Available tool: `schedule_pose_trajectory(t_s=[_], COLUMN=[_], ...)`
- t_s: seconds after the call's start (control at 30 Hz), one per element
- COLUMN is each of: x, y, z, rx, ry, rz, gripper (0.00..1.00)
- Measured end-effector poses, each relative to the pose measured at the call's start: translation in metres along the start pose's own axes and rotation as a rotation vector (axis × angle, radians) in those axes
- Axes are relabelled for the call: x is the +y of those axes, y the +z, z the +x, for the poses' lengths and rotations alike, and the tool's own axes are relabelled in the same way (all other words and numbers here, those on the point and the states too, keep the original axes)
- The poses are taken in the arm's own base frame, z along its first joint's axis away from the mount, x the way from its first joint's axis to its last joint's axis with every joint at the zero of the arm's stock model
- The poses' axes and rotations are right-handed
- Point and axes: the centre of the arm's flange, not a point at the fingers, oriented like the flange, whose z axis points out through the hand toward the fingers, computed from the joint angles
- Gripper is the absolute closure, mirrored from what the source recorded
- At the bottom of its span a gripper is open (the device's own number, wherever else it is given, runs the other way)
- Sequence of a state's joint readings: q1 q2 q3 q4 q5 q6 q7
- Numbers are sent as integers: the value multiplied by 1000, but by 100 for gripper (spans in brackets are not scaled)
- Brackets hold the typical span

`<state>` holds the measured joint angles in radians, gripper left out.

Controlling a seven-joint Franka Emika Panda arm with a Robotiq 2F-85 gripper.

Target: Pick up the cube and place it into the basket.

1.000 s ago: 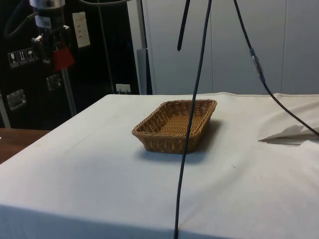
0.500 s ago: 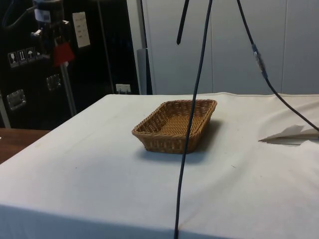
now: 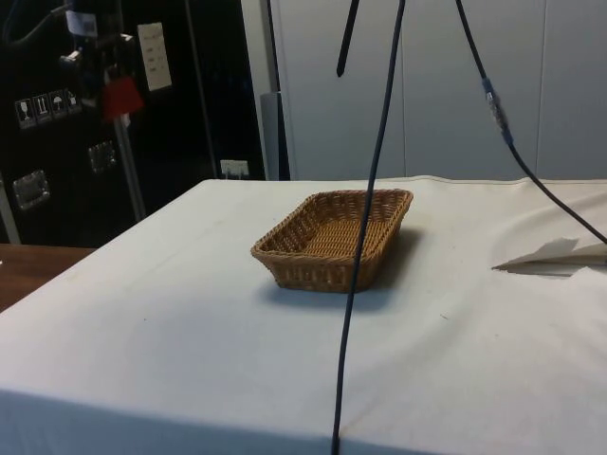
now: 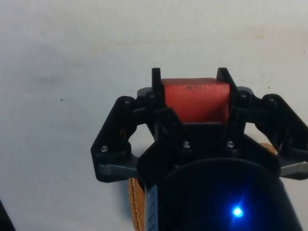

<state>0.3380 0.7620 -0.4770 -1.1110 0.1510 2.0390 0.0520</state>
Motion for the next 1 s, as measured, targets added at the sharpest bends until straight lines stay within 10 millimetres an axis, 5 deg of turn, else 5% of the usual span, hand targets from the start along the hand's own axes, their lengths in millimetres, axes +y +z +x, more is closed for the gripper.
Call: schedule_pose_trajectory(t_s=[1.0], x=[-4], y=[25], z=[-8], rx=[-40], ry=[196], rz=[-34], gripper=[97])
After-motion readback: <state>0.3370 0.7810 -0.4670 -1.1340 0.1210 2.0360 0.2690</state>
